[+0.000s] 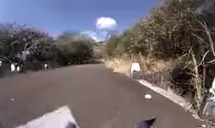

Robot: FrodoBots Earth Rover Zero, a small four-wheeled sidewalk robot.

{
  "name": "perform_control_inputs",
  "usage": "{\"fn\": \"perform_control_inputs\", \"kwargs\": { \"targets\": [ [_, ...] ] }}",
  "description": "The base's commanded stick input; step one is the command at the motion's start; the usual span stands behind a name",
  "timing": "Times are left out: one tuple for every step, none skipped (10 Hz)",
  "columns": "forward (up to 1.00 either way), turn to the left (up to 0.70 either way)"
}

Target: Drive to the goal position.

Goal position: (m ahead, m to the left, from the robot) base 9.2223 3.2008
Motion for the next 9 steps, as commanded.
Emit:
{"fn": "perform_control_inputs", "kwargs": {
  "targets": [
    [0.50, 0.00],
    [0.50, 0.00],
    [0.50, 0.00],
    [0.50, 0.00],
    [0.50, 0.00],
    [0.50, 0.00],
    [0.50, 0.00],
    [0.50, 0.00],
    [0.50, 0.00]
  ]
}}
